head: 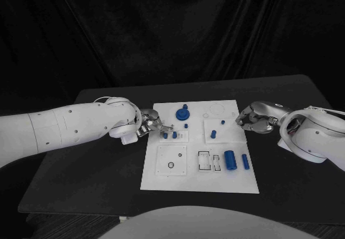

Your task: Assemble the parts on the task board

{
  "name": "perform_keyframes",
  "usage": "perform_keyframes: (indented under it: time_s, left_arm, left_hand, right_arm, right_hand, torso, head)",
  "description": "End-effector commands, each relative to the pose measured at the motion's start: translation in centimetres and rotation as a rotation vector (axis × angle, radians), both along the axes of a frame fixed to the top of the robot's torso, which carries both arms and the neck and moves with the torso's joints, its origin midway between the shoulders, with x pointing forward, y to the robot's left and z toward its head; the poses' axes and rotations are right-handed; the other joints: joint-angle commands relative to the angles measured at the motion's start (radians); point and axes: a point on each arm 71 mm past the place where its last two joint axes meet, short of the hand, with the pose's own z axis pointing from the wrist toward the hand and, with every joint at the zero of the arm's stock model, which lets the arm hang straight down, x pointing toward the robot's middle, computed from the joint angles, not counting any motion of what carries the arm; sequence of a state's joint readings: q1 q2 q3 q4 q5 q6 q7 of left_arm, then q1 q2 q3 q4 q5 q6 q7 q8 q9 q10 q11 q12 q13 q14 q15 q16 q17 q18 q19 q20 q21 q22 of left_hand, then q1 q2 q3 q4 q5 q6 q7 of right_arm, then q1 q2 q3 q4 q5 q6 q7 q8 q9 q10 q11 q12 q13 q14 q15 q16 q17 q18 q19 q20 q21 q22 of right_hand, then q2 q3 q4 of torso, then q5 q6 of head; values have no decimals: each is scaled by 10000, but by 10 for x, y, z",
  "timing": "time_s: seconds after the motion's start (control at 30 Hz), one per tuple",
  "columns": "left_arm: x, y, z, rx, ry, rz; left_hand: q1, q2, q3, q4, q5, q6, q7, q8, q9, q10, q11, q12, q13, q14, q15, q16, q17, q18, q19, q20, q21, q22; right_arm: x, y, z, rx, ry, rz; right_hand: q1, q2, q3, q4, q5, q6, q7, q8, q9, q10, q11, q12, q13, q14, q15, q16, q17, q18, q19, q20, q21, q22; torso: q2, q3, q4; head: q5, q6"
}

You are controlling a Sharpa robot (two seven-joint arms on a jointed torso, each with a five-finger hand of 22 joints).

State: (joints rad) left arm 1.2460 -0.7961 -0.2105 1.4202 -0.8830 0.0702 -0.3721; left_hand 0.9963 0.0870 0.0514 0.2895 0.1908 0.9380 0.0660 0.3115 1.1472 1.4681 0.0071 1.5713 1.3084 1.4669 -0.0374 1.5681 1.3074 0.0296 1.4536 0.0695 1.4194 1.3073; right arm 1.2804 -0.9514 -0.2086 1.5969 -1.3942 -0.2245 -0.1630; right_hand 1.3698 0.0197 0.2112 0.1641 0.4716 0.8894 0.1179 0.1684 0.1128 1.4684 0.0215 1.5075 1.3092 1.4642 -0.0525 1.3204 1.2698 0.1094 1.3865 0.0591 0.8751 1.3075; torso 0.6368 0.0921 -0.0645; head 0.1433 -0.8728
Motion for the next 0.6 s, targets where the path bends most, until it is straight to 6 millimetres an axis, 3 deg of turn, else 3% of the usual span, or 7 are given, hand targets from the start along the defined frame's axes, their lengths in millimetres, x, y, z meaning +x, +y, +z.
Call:
perform_keyframes:
  time_s: [0.03,0.43,0.6]
  left_arm:
    - [-2,-2,-1,-110,-133,-42]
    - [-2,4,2,141,-688,145]
    - [3,9,24,48,-2016,113]
  left_hand:
    - [10,101,-61,15,43,24,-40,45,18,1027,-79,-5,2624,1039,-73,27,2634,119,53,1,39,2092]
    - [47,109,-80,-12,100,31,-55,66,41,1027,-94,-5,2624,1039,-86,27,2634,110,82,-10,75,2104]
    - [519,-229,-326,-97,103,14,-138,386,365,1027,-177,-5,2624,1039,-172,27,2634,88,163,-91,162,2130]
  right_arm:
    - [0,-1,-1,-69,42,-153]
    - [0,-2,-1,-45,5,-175]
    - [-2,-4,3,173,-286,-211]
  right_hand:
    - [72,-3,53,-22,51,-87,5,-41,-11,139,-32,-59,1667,318,17,-31,-10,121,-62,-20,-28,934]
    - [61,-6,78,-34,52,-92,3,-45,-17,136,-36,-64,1662,314,13,-50,-29,123,-63,-23,-50,931]
    - [21,-28,77,-27,46,-54,7,-25,-14,132,-22,-67,1657,316,17,-49,-25,124,-62,-23,-68,929]
  torso:
    - [-7,5,-3]
    - [-24,15,-1]
    - [-20,17,-1]
  head:
    - [-7,2]
    - [-55,2]
    - [-83,2]
